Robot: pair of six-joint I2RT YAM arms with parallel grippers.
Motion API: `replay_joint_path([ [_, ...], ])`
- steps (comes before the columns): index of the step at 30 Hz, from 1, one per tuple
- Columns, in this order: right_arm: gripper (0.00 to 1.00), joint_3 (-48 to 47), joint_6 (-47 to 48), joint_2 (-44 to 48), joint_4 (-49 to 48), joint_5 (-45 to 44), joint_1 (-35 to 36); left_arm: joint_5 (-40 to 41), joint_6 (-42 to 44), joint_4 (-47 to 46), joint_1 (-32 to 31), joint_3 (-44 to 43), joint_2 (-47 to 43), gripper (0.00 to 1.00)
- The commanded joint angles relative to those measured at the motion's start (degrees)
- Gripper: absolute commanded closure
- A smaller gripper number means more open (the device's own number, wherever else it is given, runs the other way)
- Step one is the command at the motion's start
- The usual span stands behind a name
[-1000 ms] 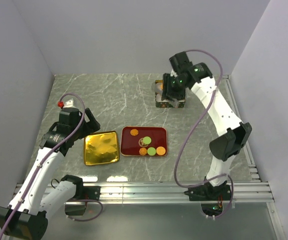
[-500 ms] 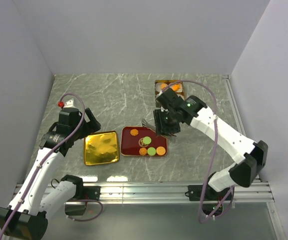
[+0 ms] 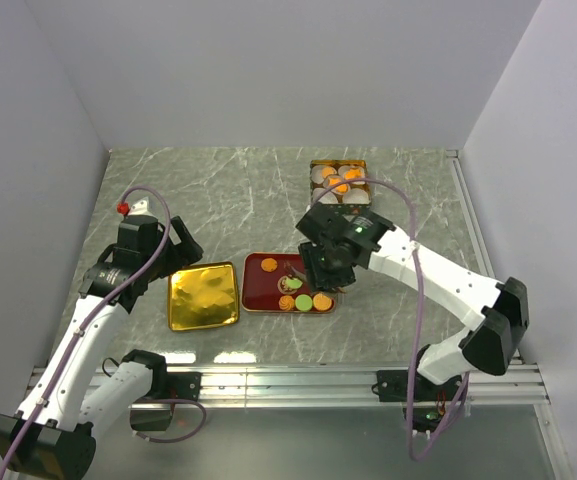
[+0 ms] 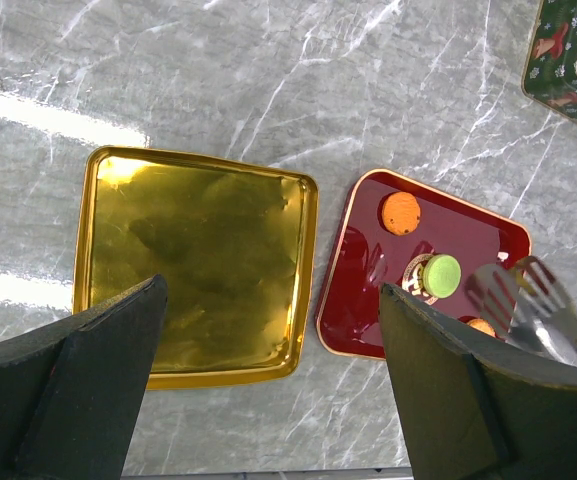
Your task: Pack the cookies
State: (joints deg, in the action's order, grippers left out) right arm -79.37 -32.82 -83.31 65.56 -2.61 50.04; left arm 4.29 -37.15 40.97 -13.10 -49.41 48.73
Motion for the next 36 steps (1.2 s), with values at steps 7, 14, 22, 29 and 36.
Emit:
replay_joint_path([
  [7,0.42,-0.87,-1.11,-4.32,-0.17,-2.05,3.48,-0.34,0.23,-1.68,-0.17,-0.07,-0.65,0.07],
  [14,0.42,-2.19,-0.58,-7.22,-0.08,-2.14,4.98,0.1,0.06,-1.6,-0.17,0.01,-0.92,0.08],
  [22,0.42,-2.8,0.3,-8.97,0.27,-2.13,5.15,0.63,-0.12,-1.59,-0.17,-0.07,-1.09,0.08],
  [29,0.43,-4.03,1.35,-10.56,0.53,-2.05,5.15,1.07,-0.29,-1.33,-0.17,-0.16,-1.27,0.07],
  [36,0.52,-4.56,1.97,-11.0,0.97,-1.87,5.15,1.42,-0.38,-1.24,-0.17,-0.16,-1.45,0.08],
])
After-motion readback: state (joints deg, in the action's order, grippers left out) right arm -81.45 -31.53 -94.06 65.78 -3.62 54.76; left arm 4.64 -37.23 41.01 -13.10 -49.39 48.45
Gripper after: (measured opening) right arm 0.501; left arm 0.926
